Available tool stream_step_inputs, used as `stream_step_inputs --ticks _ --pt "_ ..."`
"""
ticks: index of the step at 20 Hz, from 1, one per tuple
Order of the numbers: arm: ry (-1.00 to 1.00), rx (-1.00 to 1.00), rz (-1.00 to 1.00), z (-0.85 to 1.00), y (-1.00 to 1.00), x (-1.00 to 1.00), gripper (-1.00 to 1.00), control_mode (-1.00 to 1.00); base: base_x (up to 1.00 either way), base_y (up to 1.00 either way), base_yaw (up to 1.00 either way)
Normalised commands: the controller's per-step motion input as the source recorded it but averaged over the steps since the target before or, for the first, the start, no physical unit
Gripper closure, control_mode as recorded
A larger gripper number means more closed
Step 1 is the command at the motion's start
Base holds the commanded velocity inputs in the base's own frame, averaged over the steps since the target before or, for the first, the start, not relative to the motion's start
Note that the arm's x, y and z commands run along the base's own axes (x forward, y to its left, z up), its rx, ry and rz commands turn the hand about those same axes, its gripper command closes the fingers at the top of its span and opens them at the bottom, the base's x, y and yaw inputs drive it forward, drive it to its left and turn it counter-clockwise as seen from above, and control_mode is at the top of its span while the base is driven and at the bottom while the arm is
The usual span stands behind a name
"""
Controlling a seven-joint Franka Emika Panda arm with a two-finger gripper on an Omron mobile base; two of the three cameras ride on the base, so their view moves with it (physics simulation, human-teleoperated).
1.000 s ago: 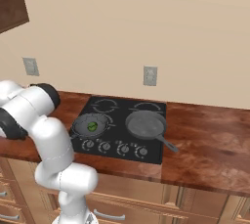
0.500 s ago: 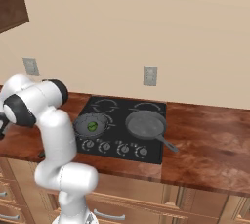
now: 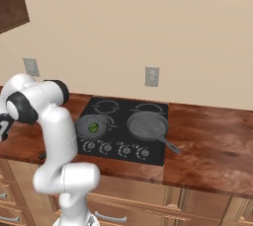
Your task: Place both pans onto different burners. Then place the avocado and the shrimp on different pans.
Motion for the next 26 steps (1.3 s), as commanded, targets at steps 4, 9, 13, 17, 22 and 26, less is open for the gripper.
stream_step_inputs --ticks 4,9,13,17,22,26 --pt "0.0 0.0 0.0 -0.01 0.02 0.0 -1.0 -1.0 0.0 0.0 0.0" --pt "0.0 0.0 0.0 -0.02 0.0 0.04 -1.0 -1.0 0.0 0.0 0.0" --pt "0.0 0.0 0.0 0.0 0.0 0.2 -1.0 -1.0 0.0 0.0 0.0" --pt "0.01 0.0 0.0 -0.01 0.0 0.24 -1.0 -1.0 0.0 0.0 0.0" --pt "0.0 0.0 0.0 -0.04 0.11 0.09 -1.0 -1.0 0.0 0.0 0.0" --pt "0.0 0.0 0.0 -0.07 0.3 0.0 -1.0 -1.0 0.0 0.0 0.0"
